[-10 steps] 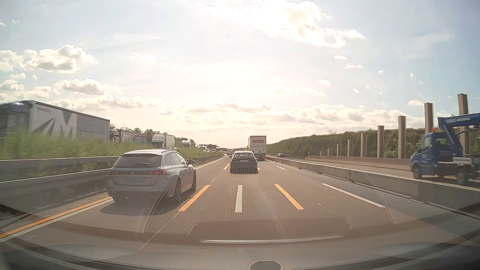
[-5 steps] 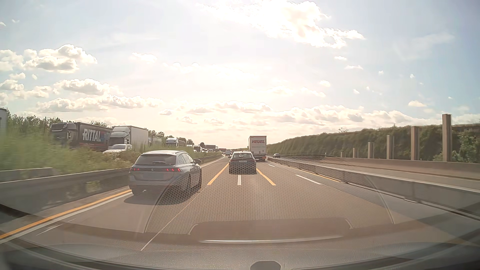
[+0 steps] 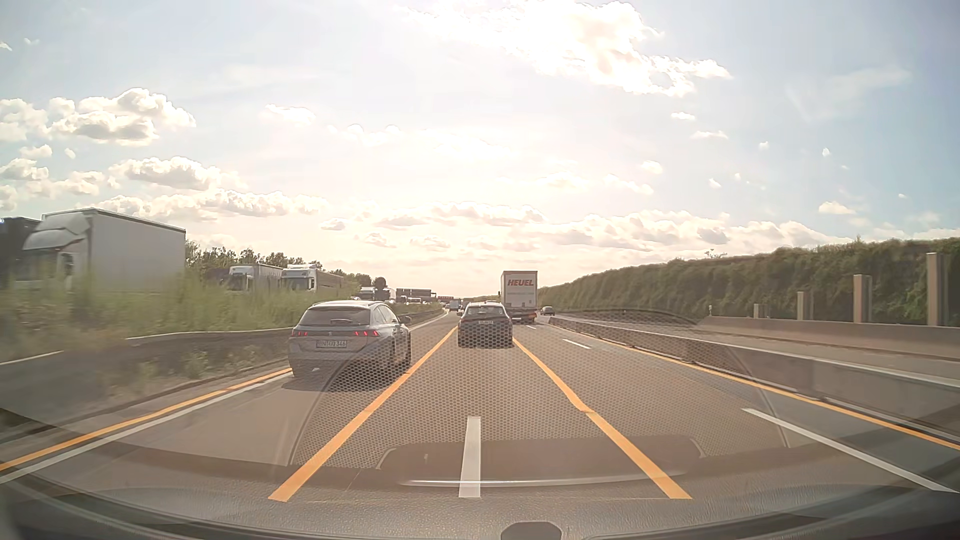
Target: Follow the waypoints while adhering to traffic rules and regulations
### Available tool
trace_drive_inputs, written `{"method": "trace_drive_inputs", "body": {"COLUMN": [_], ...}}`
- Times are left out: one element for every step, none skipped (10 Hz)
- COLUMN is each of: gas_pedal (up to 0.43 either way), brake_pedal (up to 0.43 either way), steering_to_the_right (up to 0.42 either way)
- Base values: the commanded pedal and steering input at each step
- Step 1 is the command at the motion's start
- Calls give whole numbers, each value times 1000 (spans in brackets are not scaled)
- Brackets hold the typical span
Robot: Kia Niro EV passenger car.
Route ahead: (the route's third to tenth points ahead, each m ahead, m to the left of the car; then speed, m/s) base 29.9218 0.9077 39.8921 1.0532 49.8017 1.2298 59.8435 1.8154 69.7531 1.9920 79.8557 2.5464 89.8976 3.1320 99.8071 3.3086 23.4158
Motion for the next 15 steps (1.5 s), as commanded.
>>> {"method": "trace_drive_inputs", "body": {"gas_pedal": [138,138,138,138,138,138,138,138,138,138,138,138,138,138,138], "brake_pedal": [0,0,0,0,0,0,0,0,0,0,0,0,0,0,0], "steering_to_the_right": [-1,-1,-1,-2,-2,-1,-1,-1,-1,-2,-2,-1,0,2,2]}}
